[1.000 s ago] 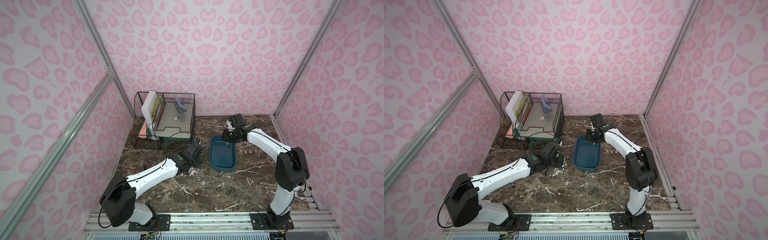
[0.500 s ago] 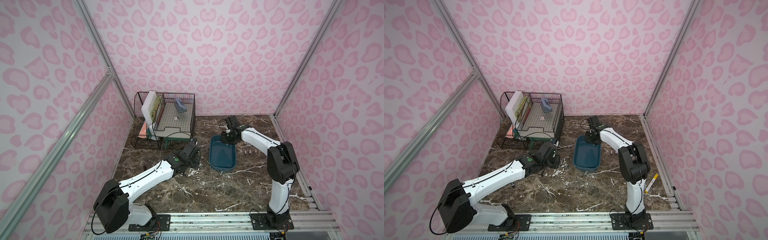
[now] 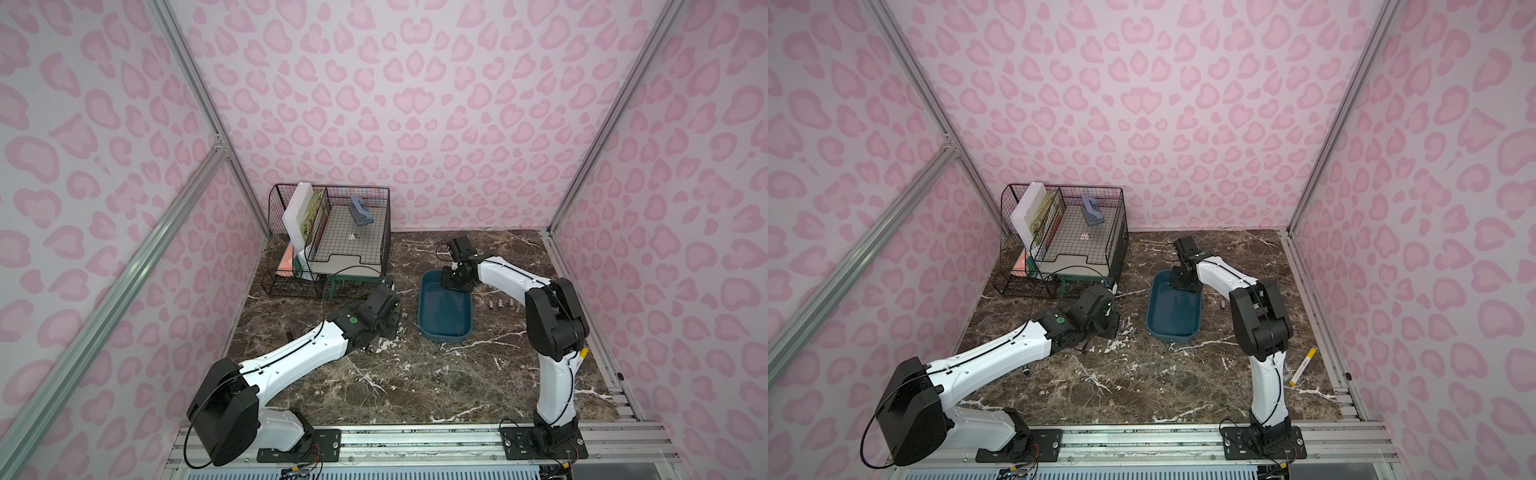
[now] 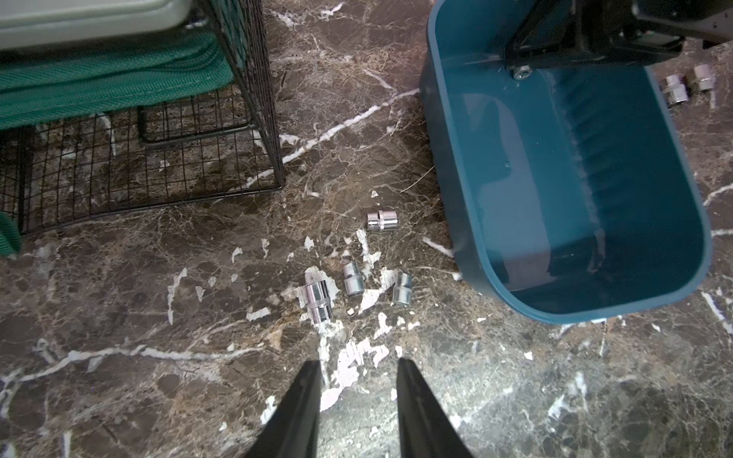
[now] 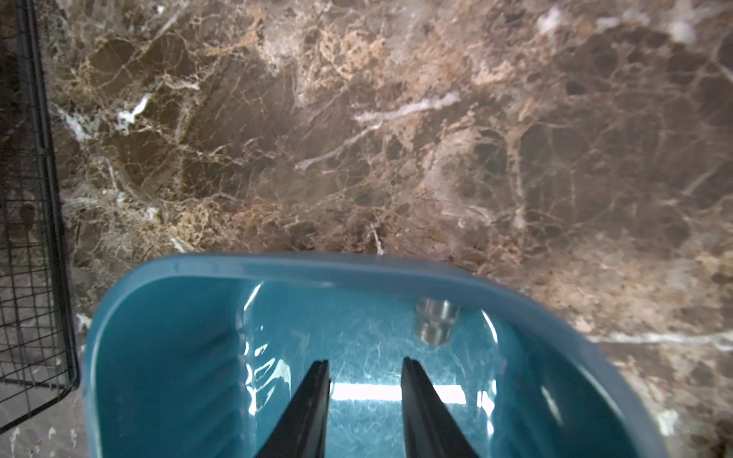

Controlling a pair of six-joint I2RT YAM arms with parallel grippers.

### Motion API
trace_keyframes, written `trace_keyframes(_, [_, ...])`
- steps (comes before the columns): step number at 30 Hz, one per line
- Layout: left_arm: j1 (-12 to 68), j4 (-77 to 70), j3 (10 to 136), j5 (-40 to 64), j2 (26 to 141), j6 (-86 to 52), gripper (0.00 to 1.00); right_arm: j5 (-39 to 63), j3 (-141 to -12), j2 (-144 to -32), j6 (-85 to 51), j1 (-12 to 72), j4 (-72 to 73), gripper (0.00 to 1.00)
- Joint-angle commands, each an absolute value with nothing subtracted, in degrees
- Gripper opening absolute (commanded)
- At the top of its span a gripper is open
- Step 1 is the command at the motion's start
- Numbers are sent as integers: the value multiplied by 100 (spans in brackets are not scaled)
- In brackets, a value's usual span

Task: Take out the socket from the storage box
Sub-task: Pick up the socket head from the storage box.

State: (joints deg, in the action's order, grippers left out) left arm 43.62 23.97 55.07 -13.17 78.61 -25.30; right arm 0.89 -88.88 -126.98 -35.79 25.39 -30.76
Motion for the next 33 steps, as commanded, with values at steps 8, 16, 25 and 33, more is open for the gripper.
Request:
trace_keyframes(8, [4353,2335,5554,-1393,7932,-2469,38,-543,-9044,-12918,-3606,2513,-3135,39])
trace_keyframes(16, [4358,2334,5572,-1382,7928,-2443,37,-586,-9134,-13099,-3577,2451,-3108,37])
trace_keyframes(25, [4350,2320,5571,-1393,7918,-2426,37,-515,-9248,-13305,-3462,2410,-3094,37])
trace_keyframes(33, [4348,2326,5607,-1380,7963,-2417,37,-440,-9290,-13382,-3410,2412,-3095,34])
